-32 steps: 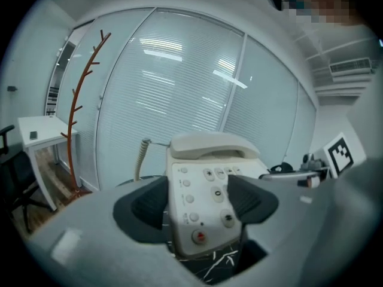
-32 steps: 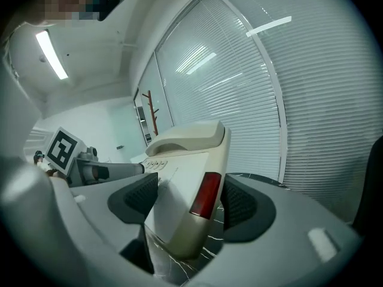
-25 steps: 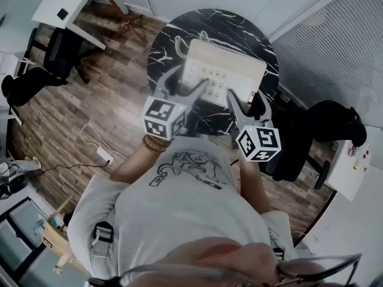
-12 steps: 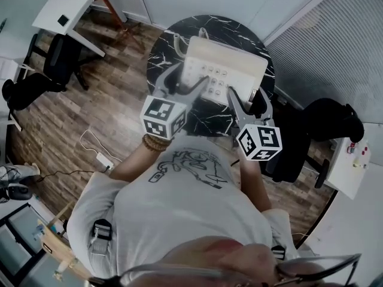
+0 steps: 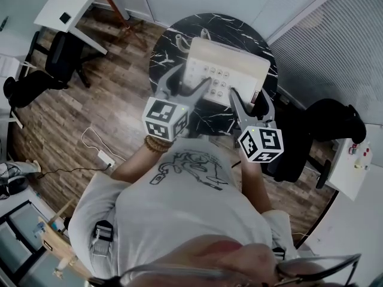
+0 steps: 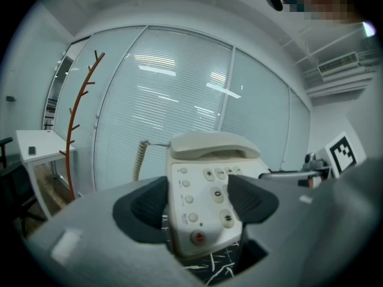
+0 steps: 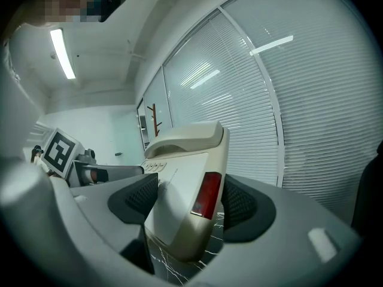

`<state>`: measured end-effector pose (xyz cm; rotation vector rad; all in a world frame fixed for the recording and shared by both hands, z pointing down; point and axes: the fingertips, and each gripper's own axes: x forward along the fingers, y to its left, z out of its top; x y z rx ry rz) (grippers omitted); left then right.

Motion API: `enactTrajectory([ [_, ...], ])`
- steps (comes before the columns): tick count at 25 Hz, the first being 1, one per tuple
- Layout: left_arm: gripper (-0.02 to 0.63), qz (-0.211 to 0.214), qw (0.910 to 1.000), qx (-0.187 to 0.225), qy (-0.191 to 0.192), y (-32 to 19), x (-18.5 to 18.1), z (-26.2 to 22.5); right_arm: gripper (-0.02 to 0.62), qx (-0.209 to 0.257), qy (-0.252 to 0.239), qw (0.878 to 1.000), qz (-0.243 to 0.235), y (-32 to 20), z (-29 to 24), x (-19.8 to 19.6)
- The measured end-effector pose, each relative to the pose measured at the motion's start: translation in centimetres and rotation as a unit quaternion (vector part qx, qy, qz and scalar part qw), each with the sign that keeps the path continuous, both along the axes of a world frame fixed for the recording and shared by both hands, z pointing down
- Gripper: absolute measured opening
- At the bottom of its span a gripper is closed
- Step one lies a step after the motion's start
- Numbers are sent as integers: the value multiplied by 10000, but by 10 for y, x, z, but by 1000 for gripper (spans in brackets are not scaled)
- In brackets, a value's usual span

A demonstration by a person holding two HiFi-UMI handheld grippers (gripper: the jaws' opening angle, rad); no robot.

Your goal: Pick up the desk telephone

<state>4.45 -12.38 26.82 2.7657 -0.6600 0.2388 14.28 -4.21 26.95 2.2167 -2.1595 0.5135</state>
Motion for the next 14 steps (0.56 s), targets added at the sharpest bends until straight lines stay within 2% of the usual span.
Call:
enactTrajectory([
  [14,319,2,10000,-25,48,-1,-2,3,334,-5,23,10000,30,0,2,-2],
])
